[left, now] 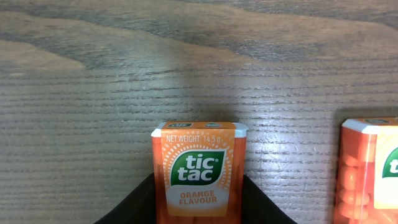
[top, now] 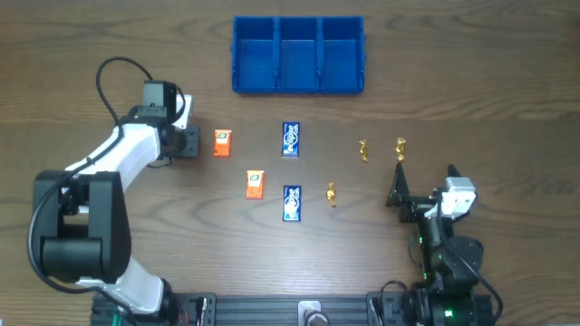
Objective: Sort Candies Into Trays
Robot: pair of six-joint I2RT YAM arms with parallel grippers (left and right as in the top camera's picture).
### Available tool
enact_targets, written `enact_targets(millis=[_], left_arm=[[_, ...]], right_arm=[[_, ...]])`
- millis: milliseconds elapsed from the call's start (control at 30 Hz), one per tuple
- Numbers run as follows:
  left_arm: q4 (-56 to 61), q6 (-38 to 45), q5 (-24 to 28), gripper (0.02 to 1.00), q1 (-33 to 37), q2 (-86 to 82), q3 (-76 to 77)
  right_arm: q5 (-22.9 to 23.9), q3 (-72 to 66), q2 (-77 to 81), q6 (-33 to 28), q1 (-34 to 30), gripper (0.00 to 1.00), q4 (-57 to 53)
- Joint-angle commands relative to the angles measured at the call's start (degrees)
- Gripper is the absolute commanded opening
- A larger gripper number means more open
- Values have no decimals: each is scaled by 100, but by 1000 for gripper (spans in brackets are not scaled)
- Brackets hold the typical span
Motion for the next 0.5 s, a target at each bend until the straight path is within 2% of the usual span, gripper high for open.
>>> enact_targets(millis=[33, 167, 333, 500], left_arm=[[-52, -295, -122, 336, -13, -39, 210], [-472, -636, -236, 340, -197, -527, 741], [-984, -1172, -975, 343, -852, -1008, 1827], [-1290, -1368, -1635, 338, -1585, -673, 3217]], right_arm=[[28, -20, -42, 37, 24, 998, -15], [28, -20, -42, 37, 24, 998, -15], [28, -20, -42, 37, 24, 998, -15], [28, -20, -42, 37, 24, 998, -15]])
